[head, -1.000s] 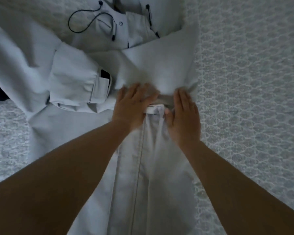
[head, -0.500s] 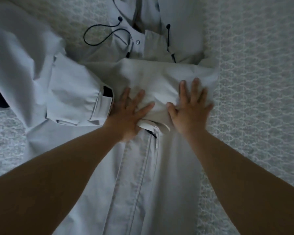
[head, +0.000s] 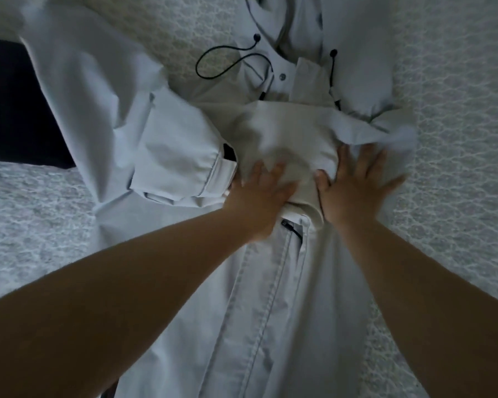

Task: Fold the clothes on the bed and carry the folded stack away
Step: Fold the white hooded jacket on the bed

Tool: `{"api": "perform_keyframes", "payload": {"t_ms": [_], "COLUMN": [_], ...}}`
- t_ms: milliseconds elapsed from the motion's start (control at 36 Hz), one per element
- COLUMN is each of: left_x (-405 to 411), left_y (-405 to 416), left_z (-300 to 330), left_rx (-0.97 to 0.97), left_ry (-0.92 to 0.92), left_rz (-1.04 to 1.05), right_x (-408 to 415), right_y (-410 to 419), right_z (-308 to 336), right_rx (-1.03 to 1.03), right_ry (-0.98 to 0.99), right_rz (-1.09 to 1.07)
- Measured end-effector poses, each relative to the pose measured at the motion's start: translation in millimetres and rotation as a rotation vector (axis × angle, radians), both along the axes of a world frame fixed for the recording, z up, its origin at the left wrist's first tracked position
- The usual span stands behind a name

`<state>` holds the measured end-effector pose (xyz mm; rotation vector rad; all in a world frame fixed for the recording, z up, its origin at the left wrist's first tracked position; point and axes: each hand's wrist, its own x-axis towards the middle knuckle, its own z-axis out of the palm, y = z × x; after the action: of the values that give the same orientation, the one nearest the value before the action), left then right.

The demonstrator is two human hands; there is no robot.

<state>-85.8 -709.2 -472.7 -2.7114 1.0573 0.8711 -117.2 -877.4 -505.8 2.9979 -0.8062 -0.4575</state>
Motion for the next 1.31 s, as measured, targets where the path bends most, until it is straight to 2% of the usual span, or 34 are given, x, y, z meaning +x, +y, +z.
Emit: {"api": "perform_keyframes", "payload": {"t_ms": [111, 139, 194, 250, 306, 361, 444, 528, 639, 694, 778, 806, 889, 972, 1056, 1139, 1194, 1306], "left_x": [-14.4, -11.7, -3.2, 6.5, 15.4, 25.3, 42.1, 51.4, 56.3, 55.6, 46.4, 41.6, 22.6, 0.8, -24.7, -50.9, -63.8, -77.8], "left_y": [40.1, 52.7, 77.3, 98.4, 114.4, 125.6, 133.9, 142.2, 144.4, 138.3, 114.2, 103.1, 63.1, 20.8, -20.8, -58.7, -81.4, -117.4], "left_z": [16.6, 18.5, 18.6, 15.7, 13.1, 16.7, 31.7, 48.0, 72.6, 86.4, 109.0, 113.9, 127.6, 136.3, 132.8, 124.2, 116.3, 92.4], "left_rx": [-0.24, -0.262, -0.176, -0.064, -0.005, -0.062, -0.207, -0.245, -0.303, -0.402, -0.751, -0.848, -0.99, -1.076, -1.072, -0.995, -0.942, -0.756], "left_ry": [-0.393, -0.488, -0.579, -0.521, -0.447, -0.426, -0.411, -0.387, -0.374, -0.353, -0.141, -0.076, 0.007, 0.119, 0.233, 0.215, 0.215, 0.477], "left_rz": [-0.188, -0.159, -0.017, 0.152, 0.219, 0.249, 0.413, 0.548, 0.655, 0.791, 1.096, 1.122, 1.06, 1.011, 0.91, 0.709, 0.517, 0.404], "right_x": [-21.9, -32.2, -54.4, -71.7, -77.0, -74.1, -66.6, -58.4, -54.3, -55.8, -55.5, -55.0, -54.5, -57.8, -58.1, -62.5, -69.0, -90.0], "right_y": [40.7, 51.1, 71.1, 84.5, 86.5, 85.4, 82.5, 79.8, 82.6, 87.0, 95.8, 98.0, 99.1, 92.8, 72.1, 34.5, 4.8, -48.2], "right_z": [10.6, 11.2, 8.2, 0.7, -5.0, -4.0, 3.3, 19.1, 41.6, 51.2, 66.6, 72.5, 96.7, 122.0, 141.4, 150.4, 145.1, 124.2], "right_rx": [0.09, 0.117, 0.137, 0.136, 0.151, 0.18, 0.194, 0.265, 0.407, 0.502, 0.651, 0.726, 1.132, 1.479, 1.712, 1.766, 1.762, 1.601], "right_ry": [-0.179, -0.238, -0.324, -0.252, -0.207, -0.184, -0.034, 0.132, 0.248, 0.211, -0.009, -0.086, -0.262, -0.336, -0.639, -0.962, -1.084, -0.957], "right_rz": [0.08, 0.079, 0.115, 0.163, 0.149, 0.131, 0.158, 0.155, 0.121, 0.059, -0.023, -0.044, -0.211, -0.371, -0.563, -0.875, -0.99, -1.037]}}
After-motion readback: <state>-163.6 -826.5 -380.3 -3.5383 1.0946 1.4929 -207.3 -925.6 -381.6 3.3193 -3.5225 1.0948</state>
